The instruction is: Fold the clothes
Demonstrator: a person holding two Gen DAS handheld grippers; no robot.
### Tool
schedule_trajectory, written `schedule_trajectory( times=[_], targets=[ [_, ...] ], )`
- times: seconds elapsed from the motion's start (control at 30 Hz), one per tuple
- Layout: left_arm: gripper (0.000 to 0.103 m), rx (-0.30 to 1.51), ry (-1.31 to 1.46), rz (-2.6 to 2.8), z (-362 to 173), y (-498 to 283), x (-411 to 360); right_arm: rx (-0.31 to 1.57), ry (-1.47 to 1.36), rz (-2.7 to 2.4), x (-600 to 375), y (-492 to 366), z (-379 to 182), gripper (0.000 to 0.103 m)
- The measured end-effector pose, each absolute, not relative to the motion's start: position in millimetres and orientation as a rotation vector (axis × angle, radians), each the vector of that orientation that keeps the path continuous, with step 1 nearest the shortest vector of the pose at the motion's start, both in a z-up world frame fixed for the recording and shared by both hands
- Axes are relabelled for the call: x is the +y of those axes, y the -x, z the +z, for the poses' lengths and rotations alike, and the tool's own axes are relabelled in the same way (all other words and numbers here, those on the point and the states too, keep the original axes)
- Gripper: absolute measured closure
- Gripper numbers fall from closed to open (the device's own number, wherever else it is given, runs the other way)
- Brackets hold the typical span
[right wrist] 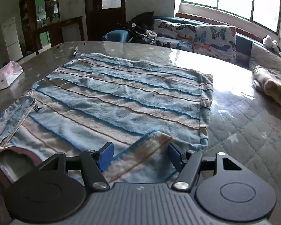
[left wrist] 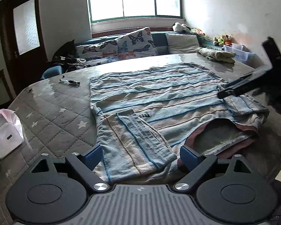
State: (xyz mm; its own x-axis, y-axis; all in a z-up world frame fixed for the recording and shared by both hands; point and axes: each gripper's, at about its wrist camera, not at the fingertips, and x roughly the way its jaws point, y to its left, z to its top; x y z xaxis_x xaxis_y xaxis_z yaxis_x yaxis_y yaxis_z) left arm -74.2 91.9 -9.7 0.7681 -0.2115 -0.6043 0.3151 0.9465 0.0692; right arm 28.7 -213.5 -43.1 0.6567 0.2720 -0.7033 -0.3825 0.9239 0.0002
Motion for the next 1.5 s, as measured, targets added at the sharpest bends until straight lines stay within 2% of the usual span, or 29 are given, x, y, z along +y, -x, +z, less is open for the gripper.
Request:
schedule_trajectory(
  times=[0.1,0.3,0.37,0.43,1.0,1.5],
  targets=[
    [0.014,0.631,-0.196,-0.329,-8.9,78.8,91.8,0.764,0.156,0.377,-211.9,-30.0,-47.4,0.031],
    [0.027,0.608,-0.254,-0.448,-6.7,93.7,87.5,0.759,0.133,0.394,-211.1,-27.0,-49.5,0.019],
    [0.033,0.605,-0.282,-0.486,-8.0,97.5,84.0,0.756,0.138,0.400,-208.6,-26.3,-51.0,0.007],
    [0.036,0.608,-0.305,-0.512,-9.8,99.3,80.2,0.758,0.145,0.420,-205.0,-26.5,-53.6,0.000],
    [0.035,0.578,-0.362,-0.618,-13.9,103.1,57.6,0.732,0.298,0.568,-158.4,26.7,-47.9,0.000],
    [0.033,0.635,-0.380,-0.729,-25.7,98.5,48.0,0.690,0.306,0.508,-151.0,20.0,-39.2,0.000]
  ],
)
